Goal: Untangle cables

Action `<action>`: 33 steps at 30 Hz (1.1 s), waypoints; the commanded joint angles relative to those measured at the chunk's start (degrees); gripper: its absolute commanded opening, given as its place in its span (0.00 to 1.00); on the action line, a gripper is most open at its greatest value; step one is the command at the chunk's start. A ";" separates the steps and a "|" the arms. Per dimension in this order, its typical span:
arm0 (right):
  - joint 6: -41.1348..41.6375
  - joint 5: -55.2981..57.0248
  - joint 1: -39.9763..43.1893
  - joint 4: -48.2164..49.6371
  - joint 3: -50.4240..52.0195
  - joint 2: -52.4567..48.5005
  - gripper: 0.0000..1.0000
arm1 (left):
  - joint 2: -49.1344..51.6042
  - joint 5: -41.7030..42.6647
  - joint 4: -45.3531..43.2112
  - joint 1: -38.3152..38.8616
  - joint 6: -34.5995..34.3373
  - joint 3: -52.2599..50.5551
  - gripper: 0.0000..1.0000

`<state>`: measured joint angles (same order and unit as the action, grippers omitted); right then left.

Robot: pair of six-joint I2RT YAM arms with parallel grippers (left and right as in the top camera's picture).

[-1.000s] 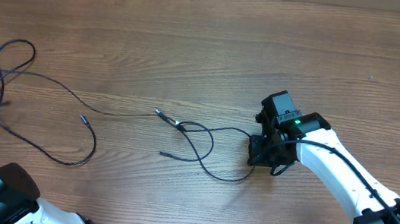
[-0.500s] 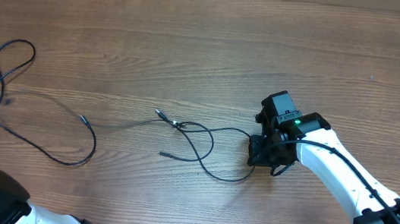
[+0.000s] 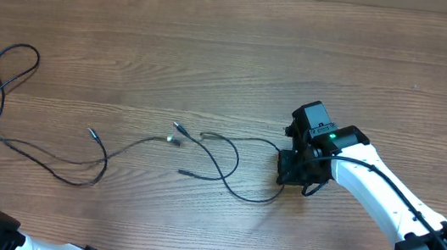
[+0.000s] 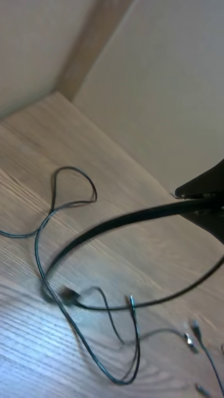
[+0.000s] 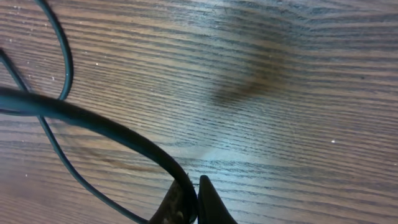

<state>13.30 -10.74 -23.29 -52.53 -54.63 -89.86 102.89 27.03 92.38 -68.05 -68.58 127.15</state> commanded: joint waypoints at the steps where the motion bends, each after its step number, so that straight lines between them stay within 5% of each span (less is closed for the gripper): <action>1: -3.80 -7.43 0.20 0.68 -0.09 0.00 0.04 | 0.33 1.79 0.42 1.81 8.39 0.35 0.04; 7: -6.08 -11.43 0.20 1.31 -0.09 0.00 0.04 | 0.33 0.85 -2.71 5.99 10.21 0.35 0.04; 12: -6.10 -11.41 0.20 1.62 -0.09 0.00 0.04 | 0.31 14.80 -15.93 10.16 31.67 0.35 0.04; 15: -6.08 -11.43 0.22 1.73 -0.09 0.00 0.04 | -0.55 19.87 -21.42 11.43 33.97 0.61 0.04; 24: -6.05 -11.43 0.20 1.97 -0.09 0.00 0.04 | -7.54 7.61 -28.89 11.82 34.21 3.48 0.04; 33: -5.86 -11.45 0.20 1.88 -0.09 0.00 0.04 | -8.13 4.39 -28.65 19.04 47.06 11.17 0.04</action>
<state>7.68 -21.67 -23.29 -50.94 -54.63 -89.86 95.20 33.98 63.77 -52.29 -29.23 136.11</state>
